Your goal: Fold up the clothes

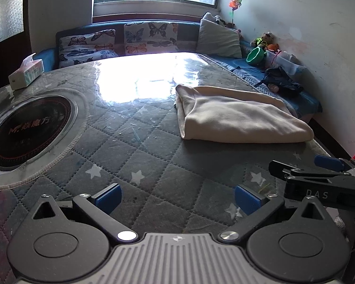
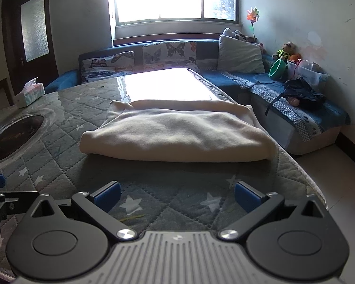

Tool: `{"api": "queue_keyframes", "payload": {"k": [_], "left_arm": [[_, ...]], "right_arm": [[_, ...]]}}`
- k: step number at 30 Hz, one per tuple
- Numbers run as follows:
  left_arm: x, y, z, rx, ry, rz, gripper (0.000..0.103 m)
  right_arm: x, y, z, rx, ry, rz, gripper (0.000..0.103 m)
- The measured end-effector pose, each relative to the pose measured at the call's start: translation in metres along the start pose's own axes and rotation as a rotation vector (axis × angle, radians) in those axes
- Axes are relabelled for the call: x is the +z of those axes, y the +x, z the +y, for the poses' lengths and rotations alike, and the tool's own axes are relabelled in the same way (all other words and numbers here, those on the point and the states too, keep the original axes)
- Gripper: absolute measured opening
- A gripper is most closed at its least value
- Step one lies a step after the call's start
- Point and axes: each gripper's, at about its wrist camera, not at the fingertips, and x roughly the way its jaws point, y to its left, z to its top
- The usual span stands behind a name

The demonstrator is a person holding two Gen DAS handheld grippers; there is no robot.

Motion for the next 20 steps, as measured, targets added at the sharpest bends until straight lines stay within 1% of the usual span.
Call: {"api": "queue_keyframes", "payload": {"k": [20], "left_arm": [[-0.0008,0.0013,-0.0093,-0.012,0.027,0.002,0.103]], "right_arm": [[-0.0006,-0.0024,0.0007,0.008,0.002,-0.003,0.103]]}}
